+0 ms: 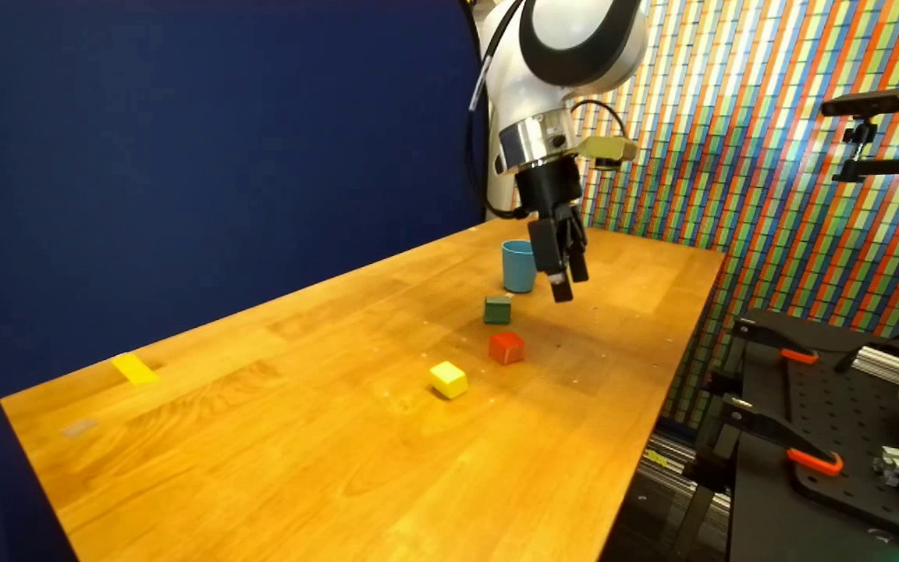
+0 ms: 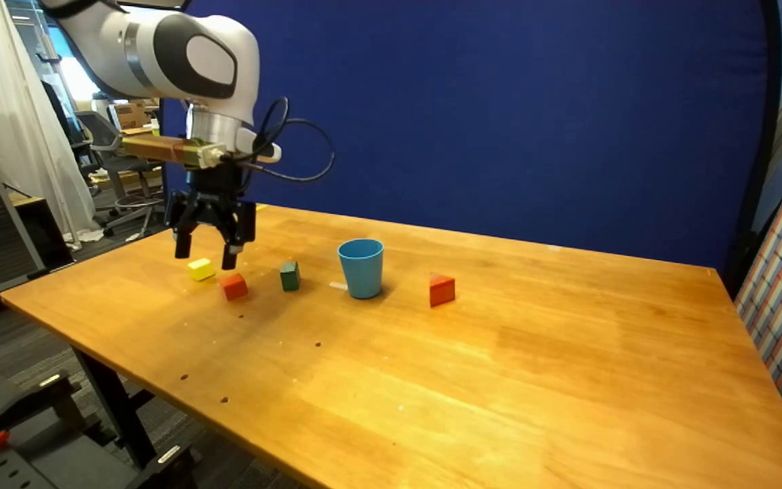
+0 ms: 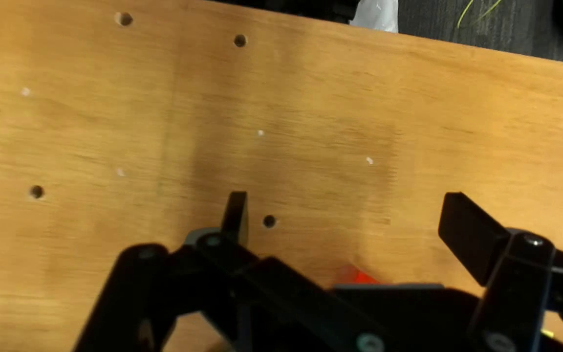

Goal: Pick the yellow block and put it in the cup

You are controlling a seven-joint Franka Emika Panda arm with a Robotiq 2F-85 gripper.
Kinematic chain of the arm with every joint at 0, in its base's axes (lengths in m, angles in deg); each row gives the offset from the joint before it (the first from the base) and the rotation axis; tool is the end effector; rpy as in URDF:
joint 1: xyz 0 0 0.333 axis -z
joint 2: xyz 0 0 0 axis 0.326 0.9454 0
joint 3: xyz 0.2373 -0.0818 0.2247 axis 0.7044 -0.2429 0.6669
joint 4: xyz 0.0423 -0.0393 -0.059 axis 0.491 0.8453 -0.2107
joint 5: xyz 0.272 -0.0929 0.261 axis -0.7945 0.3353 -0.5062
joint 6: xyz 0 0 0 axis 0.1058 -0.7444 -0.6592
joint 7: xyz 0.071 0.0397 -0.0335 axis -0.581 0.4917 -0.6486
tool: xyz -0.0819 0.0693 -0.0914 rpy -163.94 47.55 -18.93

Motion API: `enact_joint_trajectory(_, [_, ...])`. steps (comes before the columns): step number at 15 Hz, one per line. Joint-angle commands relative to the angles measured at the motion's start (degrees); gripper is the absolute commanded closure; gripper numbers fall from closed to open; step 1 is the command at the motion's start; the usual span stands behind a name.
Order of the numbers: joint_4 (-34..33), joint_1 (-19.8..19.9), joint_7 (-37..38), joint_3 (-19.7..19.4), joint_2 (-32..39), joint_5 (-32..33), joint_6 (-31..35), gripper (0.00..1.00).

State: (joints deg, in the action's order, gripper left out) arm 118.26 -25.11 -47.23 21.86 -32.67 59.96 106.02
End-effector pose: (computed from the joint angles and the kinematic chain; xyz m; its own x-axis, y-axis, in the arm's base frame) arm 0.4693 0.1022 0.2062 0.9086 0.1775 -0.3780 0.1613 -0.9841 -0.0745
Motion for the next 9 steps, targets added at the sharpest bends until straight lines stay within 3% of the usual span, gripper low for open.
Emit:
enact_joint_trajectory(1, [-7.6,-1.9,-0.9,2.4,8.6,0.2,0.0,0.0])
enact_joint_trajectory(9, [-15.1,-5.7,-1.5,5.9,16.0,0.5,0.2,0.0])
